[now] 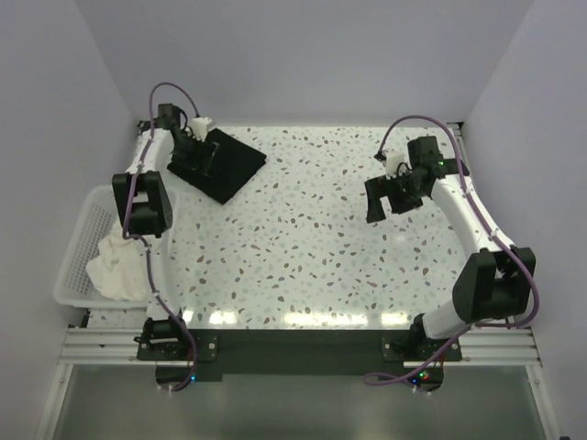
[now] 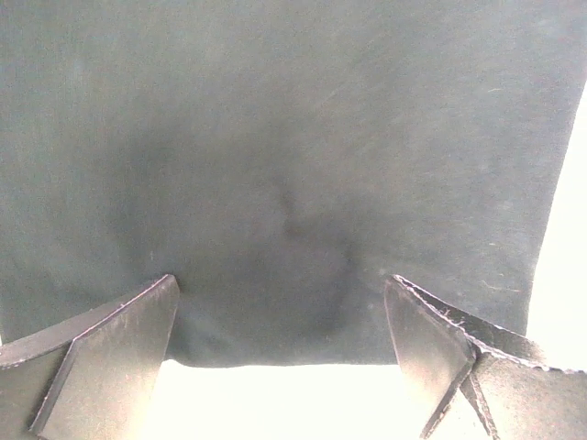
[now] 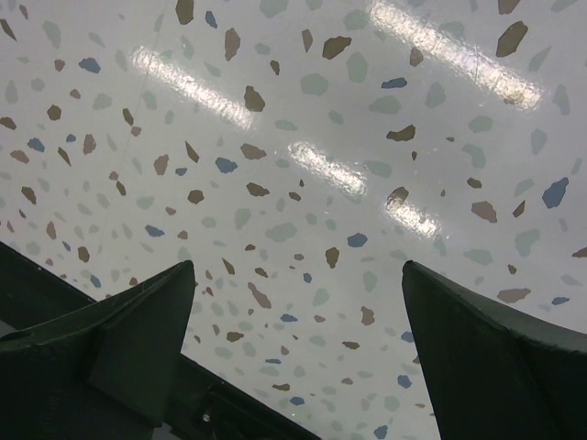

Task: Fold and stack the t-shirts
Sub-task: Neatly place the folded tshirt to the corner

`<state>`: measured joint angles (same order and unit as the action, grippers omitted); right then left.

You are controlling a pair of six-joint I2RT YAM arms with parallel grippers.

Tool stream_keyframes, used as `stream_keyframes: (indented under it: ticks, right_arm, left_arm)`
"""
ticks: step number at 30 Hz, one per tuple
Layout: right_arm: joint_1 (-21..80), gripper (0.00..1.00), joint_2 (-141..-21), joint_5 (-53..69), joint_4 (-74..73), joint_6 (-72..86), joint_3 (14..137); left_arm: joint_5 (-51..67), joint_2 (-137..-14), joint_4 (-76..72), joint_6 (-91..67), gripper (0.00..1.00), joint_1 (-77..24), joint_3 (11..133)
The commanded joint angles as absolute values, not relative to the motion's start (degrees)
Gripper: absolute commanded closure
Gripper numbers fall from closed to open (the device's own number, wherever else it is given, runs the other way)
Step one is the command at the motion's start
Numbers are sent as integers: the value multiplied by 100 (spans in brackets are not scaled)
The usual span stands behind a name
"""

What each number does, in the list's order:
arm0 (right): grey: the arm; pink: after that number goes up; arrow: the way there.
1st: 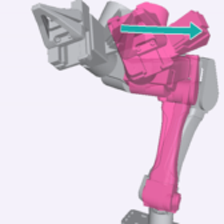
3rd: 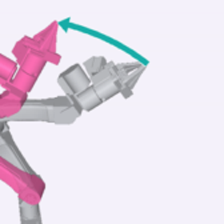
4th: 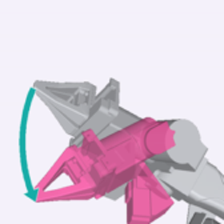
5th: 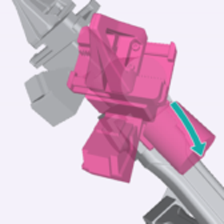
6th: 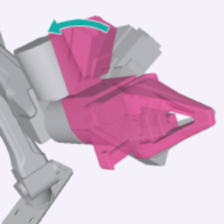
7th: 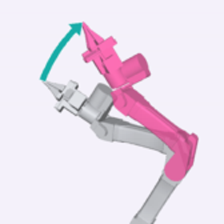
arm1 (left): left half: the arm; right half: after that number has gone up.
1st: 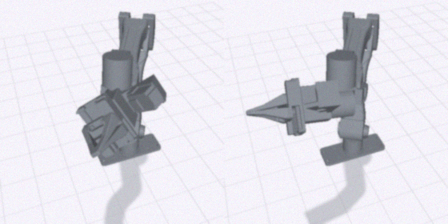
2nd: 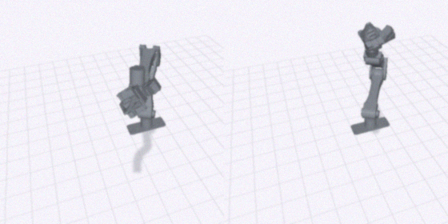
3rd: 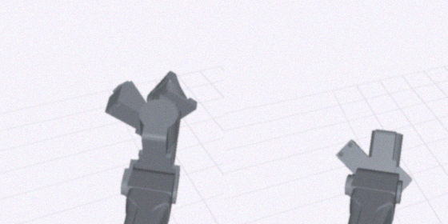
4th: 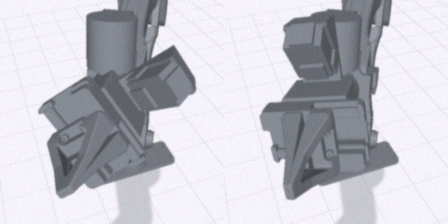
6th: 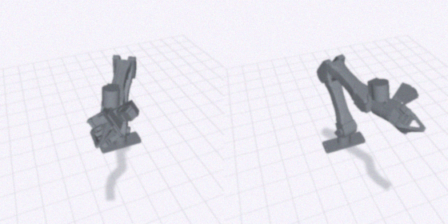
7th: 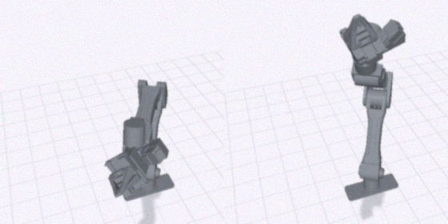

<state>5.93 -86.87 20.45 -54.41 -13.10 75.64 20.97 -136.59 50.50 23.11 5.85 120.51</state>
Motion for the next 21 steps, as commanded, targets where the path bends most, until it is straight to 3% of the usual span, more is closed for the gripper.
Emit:
stream_keyframes:
  ticks: [1, 9, 21]
  right_arm:
    - [563, 1, -8640, 2083, -5388, -1309, 7752]
    - [562, 1, -8675, 2092, -5423, -1318, 7752]
    - [563, 1, -8745, 2066, -5414, -1310, 7796]
  left_arm:
    - [2540, -13289, 4930, 3320, 0, 519, 12445]
    - [2558, -13833, 4737, 4402, 0, 396, 12726]
    - [2347, -14607, 5106, 3482, 1, 597, 13201]
